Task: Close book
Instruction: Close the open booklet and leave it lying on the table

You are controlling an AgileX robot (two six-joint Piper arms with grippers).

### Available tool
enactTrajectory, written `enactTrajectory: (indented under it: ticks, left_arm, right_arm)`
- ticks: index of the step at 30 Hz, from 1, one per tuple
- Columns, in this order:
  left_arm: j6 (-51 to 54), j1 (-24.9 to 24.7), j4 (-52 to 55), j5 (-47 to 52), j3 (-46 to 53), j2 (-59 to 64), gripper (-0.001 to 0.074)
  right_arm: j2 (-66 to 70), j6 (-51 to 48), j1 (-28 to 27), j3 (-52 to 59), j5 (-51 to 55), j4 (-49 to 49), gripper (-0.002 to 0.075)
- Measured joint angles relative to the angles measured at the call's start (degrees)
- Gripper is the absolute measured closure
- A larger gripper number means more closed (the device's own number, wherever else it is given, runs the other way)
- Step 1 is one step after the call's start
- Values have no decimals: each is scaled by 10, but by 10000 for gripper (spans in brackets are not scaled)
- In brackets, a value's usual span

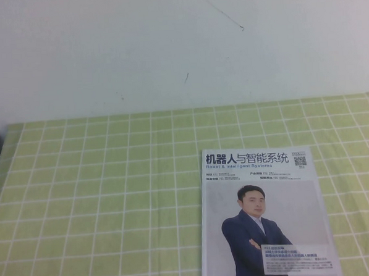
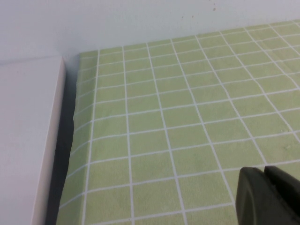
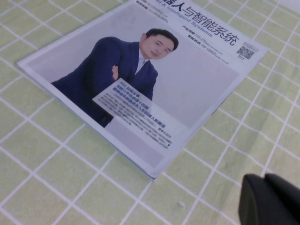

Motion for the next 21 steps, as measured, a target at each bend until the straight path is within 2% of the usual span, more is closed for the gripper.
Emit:
enactTrajectory:
  ticks: [6, 12, 18, 21]
  left_arm:
    - [0, -1, 1, 1, -1, 0, 737]
    - [0, -2, 1, 1, -1, 0, 737]
    - [0, -2, 1, 3, -1, 0, 737]
    - [0, -2, 1, 3, -1, 0, 737]
  right_arm:
    - [-34, -2, -9, 49, -43, 2, 729]
    - [-115, 16, -82, 165, -233, -6, 729]
    - [-188, 37, -121, 173, -235, -24, 729]
    - [-193, 82, -121, 173, -181, -48, 729]
